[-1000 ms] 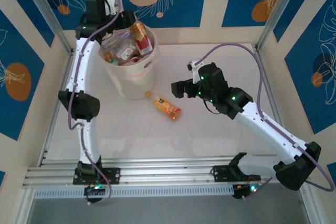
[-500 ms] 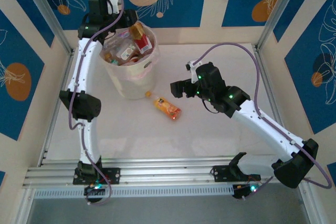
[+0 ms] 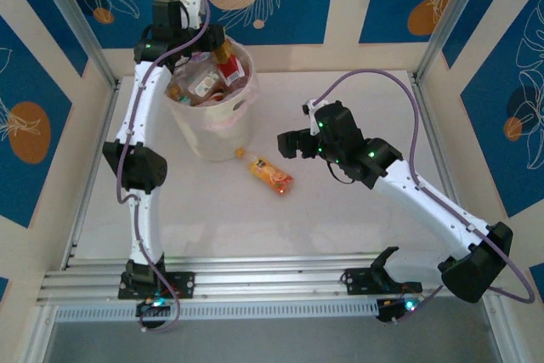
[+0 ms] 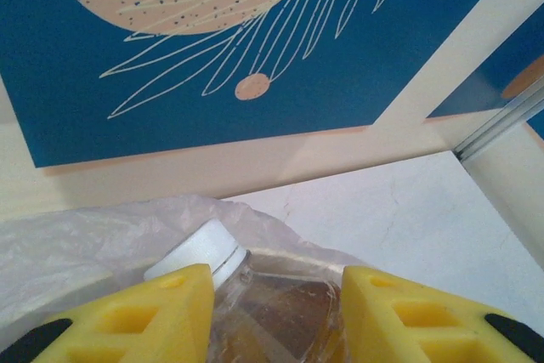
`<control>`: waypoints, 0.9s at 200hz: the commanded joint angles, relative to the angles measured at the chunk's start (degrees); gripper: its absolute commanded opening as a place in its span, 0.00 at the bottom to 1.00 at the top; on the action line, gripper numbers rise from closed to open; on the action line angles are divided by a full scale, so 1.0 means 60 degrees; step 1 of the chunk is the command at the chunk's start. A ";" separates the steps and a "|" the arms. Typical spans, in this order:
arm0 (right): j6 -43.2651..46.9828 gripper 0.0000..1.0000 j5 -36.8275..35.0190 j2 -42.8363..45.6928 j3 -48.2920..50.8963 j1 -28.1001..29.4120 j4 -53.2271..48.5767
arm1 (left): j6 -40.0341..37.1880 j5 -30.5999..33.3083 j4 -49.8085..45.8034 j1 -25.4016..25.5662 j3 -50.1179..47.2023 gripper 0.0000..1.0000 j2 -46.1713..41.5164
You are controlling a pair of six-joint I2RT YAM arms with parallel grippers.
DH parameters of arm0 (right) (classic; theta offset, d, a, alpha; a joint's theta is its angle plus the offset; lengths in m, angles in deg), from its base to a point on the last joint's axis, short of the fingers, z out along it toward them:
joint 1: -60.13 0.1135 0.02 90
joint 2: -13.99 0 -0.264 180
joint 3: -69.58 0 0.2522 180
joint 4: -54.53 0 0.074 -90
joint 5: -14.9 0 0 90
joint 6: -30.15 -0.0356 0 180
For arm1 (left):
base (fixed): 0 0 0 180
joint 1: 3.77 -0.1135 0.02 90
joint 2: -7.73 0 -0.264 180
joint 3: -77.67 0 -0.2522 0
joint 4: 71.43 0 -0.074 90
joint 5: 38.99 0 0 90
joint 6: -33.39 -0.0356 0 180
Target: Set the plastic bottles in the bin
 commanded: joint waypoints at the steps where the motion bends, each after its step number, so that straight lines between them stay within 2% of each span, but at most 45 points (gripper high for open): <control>1: -0.0200 0.99 -0.0206 0.0007 -0.0334 -0.0062 -0.0095 | -0.0480 -0.0096 -0.1493 0.0095 0.0187 0.42 0.0059; 48: -0.0282 0.99 -0.0234 -0.0030 -0.0319 -0.0097 -0.0099 | -0.0650 -0.1277 -0.2060 0.0105 0.0061 0.37 0.0167; 92: -0.0252 0.99 -0.0057 -0.0284 -0.0334 -0.0181 -0.0375 | -0.0690 -0.0837 -0.2054 0.0119 -0.0447 0.38 -0.0538; 116: -0.0064 0.99 0.0459 -0.0553 -0.0211 -0.0184 -0.0384 | -0.0548 -0.0620 -0.1826 0.0110 -0.0424 0.48 -0.0839; 137: 0.0203 0.99 0.1103 -0.0913 0.0003 -0.0184 -0.0454 | -0.0263 -0.0543 -0.1433 0.0094 -0.0301 0.62 -0.1067; 156: 0.0511 0.99 0.1700 -0.1370 0.0213 -0.0183 -0.0541 | -0.0033 -0.0517 -0.1250 0.0085 0.0103 0.67 -0.1158; 180: 0.0942 0.99 0.2351 -0.2021 0.0340 -0.0154 -0.0546 | 0.0274 -0.0484 -0.1101 0.0091 0.0325 0.69 -0.1422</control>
